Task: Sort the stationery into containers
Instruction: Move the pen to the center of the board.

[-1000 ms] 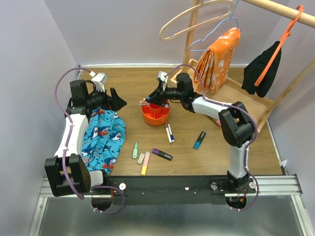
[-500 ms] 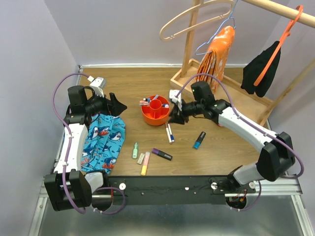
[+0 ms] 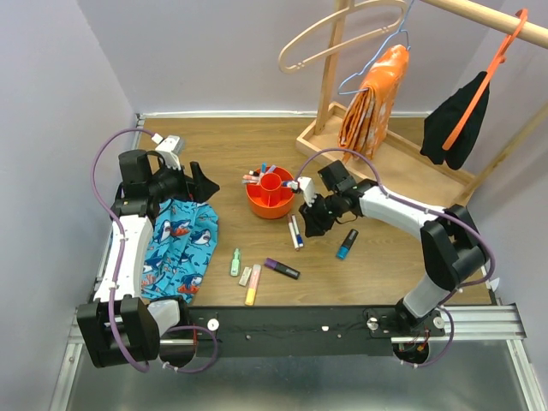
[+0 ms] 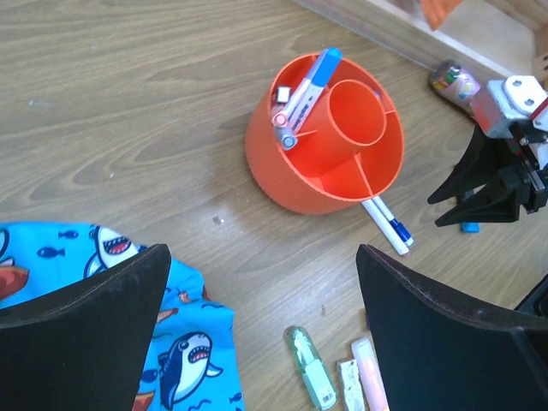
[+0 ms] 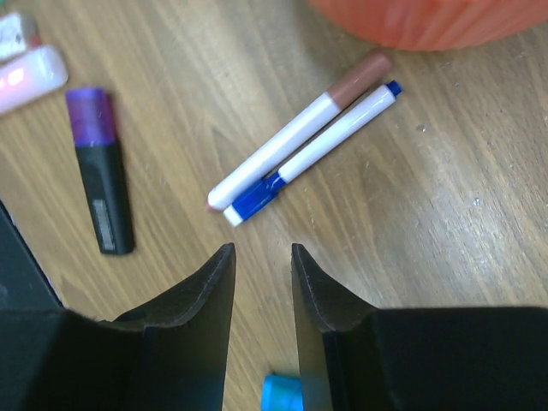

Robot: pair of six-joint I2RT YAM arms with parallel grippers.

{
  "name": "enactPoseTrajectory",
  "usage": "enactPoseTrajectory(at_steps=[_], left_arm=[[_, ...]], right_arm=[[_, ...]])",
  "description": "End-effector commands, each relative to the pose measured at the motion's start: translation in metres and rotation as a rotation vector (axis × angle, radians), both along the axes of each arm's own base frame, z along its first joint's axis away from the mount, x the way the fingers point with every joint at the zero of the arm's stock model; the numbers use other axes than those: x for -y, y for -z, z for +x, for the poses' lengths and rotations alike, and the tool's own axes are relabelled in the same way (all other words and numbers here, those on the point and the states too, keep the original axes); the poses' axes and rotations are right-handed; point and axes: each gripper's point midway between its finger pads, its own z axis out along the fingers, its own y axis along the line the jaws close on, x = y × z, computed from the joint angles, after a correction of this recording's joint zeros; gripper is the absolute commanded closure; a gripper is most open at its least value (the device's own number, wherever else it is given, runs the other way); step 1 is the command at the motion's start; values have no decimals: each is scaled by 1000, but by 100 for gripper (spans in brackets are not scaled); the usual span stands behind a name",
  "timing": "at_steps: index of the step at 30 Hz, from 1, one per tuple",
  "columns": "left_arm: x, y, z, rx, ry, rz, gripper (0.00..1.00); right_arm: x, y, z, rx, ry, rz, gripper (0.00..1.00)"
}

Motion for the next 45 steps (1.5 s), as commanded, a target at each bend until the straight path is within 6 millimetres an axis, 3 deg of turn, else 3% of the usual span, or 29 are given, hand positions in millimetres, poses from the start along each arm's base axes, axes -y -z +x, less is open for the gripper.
enactPoseTrajectory(at_steps=[1,7,14,24,33,37,45], left_arm=[[-12,-2,-2,4,-70,70,1],[-20,7,-7,-20,-103,113,1],[-21,8,-6,-19,-108,119,1],[-21,11,-3,-24,-103,117,1],[-20,14,-1,-23,-101,110,1],[-20,15,0,-26,-102,103,1],[-17,15,2,-25,-96,86,1]], right_arm=[[-17,8,15,-23,139,26,60],[-33,18,22,-29,145,12,60],[-36,33,17,-43,135,-36,59],[-7,53,20,73,134,-203,59],[22,46,41,258,74,-340,60],[38,46,37,308,19,-389,60],[45,56,20,274,-4,-384,60]])
